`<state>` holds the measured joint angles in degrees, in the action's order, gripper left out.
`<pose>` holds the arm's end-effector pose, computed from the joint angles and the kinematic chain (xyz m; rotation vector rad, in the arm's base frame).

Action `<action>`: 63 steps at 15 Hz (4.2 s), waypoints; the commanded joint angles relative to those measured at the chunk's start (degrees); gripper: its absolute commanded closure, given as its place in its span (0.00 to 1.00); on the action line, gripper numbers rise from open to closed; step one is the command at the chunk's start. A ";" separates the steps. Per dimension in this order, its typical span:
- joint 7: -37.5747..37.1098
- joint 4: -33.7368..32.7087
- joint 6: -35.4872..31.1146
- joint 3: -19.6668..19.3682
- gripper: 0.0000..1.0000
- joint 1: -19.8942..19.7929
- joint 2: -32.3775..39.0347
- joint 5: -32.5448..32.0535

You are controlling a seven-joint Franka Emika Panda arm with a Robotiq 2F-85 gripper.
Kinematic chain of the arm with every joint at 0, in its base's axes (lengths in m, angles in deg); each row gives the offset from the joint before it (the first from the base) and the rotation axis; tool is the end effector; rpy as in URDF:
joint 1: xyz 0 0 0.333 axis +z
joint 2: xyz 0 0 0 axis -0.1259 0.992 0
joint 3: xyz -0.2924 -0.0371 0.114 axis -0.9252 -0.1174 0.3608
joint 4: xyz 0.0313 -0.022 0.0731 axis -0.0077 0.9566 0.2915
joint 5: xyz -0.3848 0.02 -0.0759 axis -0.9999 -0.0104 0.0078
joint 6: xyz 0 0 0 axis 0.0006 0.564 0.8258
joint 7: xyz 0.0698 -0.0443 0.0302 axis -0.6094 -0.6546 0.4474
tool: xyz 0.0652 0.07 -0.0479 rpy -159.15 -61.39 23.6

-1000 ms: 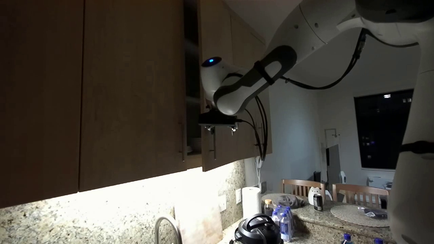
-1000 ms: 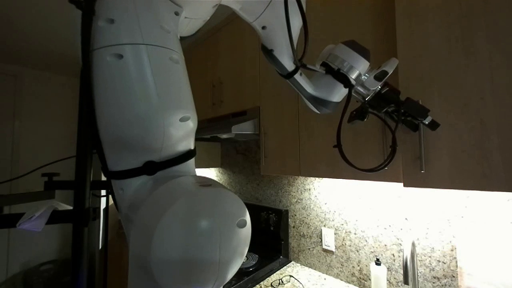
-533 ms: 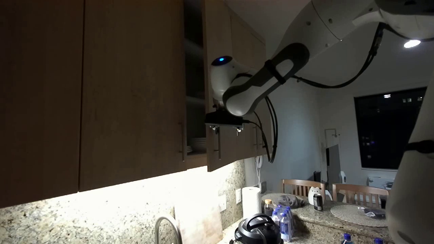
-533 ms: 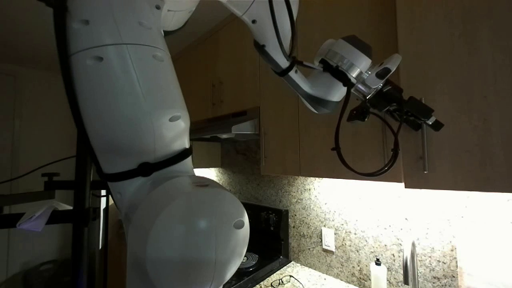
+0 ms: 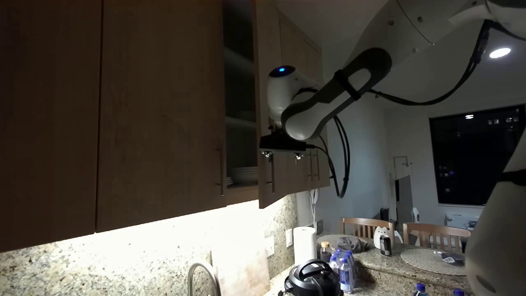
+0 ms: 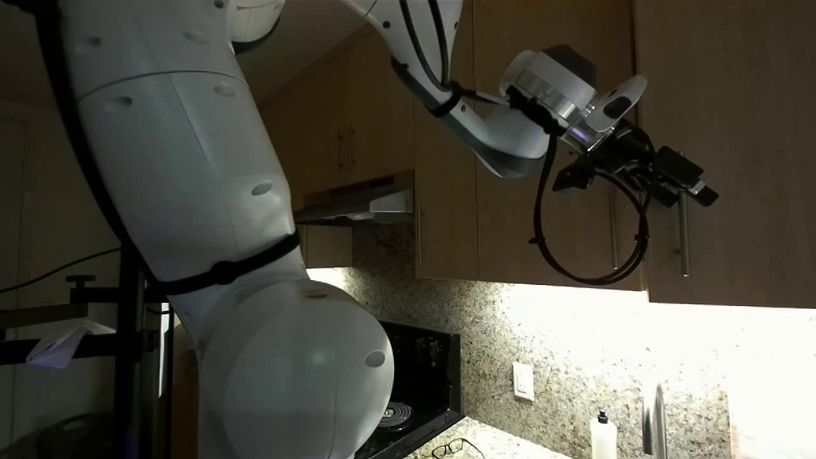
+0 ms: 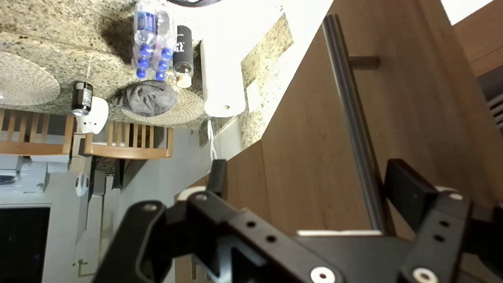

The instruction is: Open the third cabinet door from the right

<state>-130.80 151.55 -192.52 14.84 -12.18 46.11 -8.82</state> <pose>0.4723 -0.0721 0.5814 2.3551 -1.2013 1.1689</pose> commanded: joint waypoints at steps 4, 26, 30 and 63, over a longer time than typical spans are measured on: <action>10.69 4.26 -0.19 -2.29 0.00 -2.44 -5.12 5.42; 7.19 -5.97 0.41 9.49 0.00 -2.49 6.36 0.95; 7.34 -14.26 0.73 9.96 0.00 -1.82 13.63 -2.95; -4.13 -14.99 5.84 0.27 0.00 0.21 14.51 -4.49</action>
<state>-131.23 130.50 -190.38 16.95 -9.80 66.19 -11.27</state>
